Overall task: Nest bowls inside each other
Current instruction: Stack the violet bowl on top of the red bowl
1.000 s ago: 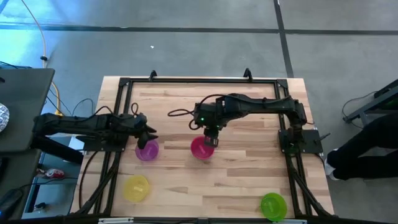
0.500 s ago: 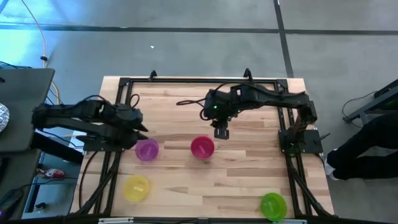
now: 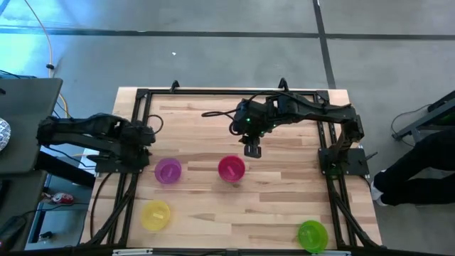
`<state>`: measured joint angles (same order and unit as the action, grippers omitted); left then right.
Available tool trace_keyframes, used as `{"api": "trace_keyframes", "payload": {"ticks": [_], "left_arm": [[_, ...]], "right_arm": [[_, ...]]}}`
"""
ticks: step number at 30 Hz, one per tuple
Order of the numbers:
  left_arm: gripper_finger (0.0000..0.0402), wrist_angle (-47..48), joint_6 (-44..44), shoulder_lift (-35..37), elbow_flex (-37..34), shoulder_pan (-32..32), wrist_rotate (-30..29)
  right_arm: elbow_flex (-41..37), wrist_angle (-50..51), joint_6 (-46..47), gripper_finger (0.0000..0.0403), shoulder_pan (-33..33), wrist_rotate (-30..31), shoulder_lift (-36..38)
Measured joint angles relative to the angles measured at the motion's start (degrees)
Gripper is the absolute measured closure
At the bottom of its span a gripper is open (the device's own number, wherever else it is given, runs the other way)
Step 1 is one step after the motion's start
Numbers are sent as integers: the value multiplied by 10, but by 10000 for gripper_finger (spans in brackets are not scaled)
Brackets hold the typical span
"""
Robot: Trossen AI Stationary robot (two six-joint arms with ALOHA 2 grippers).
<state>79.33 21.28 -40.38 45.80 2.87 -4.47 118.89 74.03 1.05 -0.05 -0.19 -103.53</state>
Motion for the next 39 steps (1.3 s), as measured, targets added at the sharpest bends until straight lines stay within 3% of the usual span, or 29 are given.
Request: {"api": "trace_keyframes", "payload": {"ticks": [19,39], "left_arm": [[218,-136,-61,-187,-27,10,23],[218,-208,-127,-306,-27,9,27]], "right_arm": [[0,-4,0,284,0,0,0],[0,6,1,284,32,-11,3]]}}
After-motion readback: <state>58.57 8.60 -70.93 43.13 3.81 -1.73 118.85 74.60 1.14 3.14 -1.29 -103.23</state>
